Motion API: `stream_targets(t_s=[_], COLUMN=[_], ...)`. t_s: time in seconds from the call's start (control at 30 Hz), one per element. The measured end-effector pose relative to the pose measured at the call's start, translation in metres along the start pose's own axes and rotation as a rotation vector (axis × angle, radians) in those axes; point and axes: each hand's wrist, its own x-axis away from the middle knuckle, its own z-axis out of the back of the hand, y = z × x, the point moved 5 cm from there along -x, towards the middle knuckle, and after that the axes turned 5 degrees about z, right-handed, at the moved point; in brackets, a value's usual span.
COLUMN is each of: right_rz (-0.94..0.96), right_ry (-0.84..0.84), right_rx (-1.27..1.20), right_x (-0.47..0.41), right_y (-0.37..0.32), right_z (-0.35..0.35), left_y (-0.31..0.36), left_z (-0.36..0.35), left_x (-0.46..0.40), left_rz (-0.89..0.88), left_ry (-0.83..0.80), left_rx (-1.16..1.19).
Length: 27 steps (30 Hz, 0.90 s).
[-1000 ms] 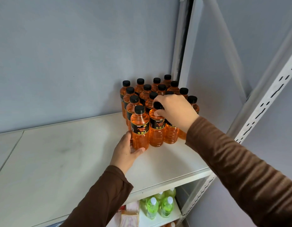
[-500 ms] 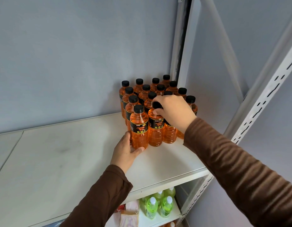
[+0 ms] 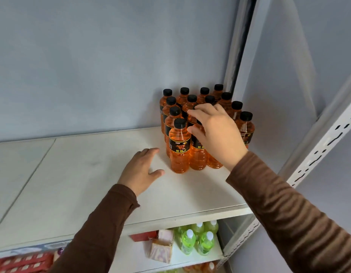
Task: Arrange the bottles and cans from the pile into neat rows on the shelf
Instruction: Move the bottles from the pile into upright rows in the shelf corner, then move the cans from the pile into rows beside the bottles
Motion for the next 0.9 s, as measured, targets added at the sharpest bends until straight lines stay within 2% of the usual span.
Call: stream_targets(t_s=[0.17,0.47,0.63,0.9], right_rz=[0.089,0.163,0.194,0.232], right_ry=[0.048,-0.084,-0.17,-0.218], right_rx=[-0.041,-0.141,-0.172,-0.264], right_x=[0.007,0.017,0.02,0.021], right_y=[-0.038,-0.136,-0.22,-0.396], right_z=[-0.005,-0.048,-0.078,-0.117], left_y=[-0.015,-0.072,-0.132,-0.257], left_z=[0.048,0.106,0.142,0.21], left_x=[0.03,0.102,0.155,0.262], left_rz=[0.03,0.147,0.21,0.295], left_ry=[0.096,0.192,0.232,0.249], left_rx=[-0.077,-0.136,-0.132,-0.134])
